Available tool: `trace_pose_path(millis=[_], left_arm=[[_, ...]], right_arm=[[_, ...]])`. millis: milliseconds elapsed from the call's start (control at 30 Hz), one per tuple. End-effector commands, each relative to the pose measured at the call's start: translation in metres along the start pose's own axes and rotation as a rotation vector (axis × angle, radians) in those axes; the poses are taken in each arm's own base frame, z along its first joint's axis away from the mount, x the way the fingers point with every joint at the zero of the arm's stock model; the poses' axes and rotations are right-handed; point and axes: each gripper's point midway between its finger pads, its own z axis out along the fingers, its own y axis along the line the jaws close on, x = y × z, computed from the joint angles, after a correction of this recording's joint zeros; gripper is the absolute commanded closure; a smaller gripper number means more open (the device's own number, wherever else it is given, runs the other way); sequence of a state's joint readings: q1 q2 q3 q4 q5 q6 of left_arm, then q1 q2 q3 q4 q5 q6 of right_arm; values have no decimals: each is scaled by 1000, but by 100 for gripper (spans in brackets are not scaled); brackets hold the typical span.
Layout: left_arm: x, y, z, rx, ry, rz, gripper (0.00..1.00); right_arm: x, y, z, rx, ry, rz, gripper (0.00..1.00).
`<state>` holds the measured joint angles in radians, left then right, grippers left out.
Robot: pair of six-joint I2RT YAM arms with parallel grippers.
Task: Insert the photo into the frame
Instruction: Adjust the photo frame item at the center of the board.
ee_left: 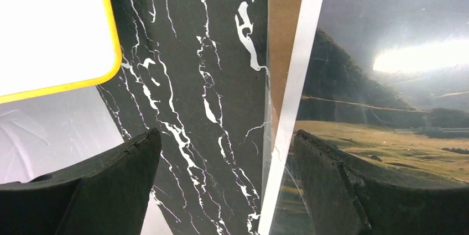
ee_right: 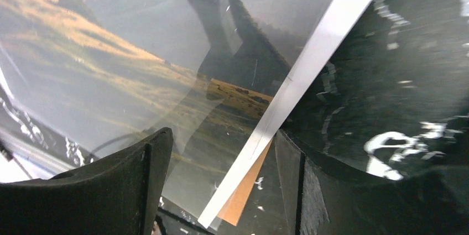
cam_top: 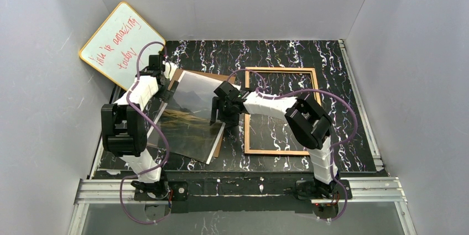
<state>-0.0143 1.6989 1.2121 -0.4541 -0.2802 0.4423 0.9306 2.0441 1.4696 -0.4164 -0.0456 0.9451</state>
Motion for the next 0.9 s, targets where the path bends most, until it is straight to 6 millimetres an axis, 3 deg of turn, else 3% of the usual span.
trace_pose_path(millis=[0,167,333,633,867], left_arm=[[11,0,4,-8,40,21,12],[15,1,8,-7,52,36,12],[23,-6,16,13,75,49,13],[51,-23,34,28,128,83,14],[59,-27,41,31,150,99,17]], right_arm=[[11,2,-4,-7,53,-3,23],[-36,2,-36,-24,-53,-15,22],[-84,-16,-48,-51,-94,31,17],[-154,-26,-37,-137,-163,52,26],[-178,-27,-24,-198,-156,69,31]])
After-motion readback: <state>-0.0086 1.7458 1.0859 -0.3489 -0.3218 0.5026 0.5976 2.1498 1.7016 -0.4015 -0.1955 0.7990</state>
